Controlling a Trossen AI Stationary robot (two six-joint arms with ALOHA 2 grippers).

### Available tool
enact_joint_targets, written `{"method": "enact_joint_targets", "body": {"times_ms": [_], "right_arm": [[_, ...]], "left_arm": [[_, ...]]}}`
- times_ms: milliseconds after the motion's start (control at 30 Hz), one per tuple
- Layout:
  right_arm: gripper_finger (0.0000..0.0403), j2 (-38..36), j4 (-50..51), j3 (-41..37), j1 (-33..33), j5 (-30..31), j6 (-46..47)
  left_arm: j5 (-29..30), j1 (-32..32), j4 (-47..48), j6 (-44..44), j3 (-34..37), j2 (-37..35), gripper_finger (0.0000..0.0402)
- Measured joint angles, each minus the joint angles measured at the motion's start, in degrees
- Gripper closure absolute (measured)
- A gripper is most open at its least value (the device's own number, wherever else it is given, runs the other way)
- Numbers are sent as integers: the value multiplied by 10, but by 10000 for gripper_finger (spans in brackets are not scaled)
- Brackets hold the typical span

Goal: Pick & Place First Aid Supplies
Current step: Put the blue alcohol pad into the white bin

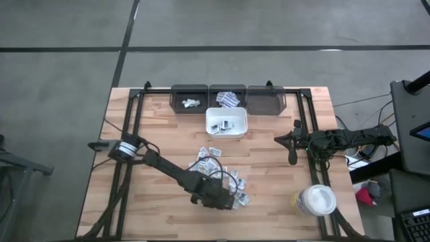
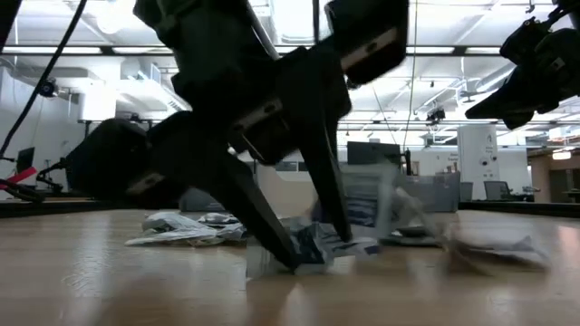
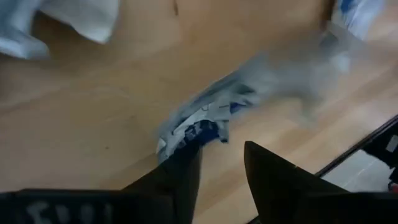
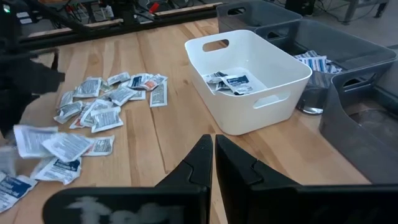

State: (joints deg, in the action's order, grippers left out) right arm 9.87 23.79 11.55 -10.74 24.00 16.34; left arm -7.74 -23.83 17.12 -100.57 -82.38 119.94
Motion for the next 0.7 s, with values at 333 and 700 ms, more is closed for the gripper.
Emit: {"method": "enact_joint_targets", "body": {"times_ms": [333,700], "right_arm": [[385,0,0,0,0,0,2],[385,0,0,0,0,0,2]], "left_arm": [[-68,-6,38,-1,-2,14,278],[-31,-9,78,35,-11,15,353]]}}
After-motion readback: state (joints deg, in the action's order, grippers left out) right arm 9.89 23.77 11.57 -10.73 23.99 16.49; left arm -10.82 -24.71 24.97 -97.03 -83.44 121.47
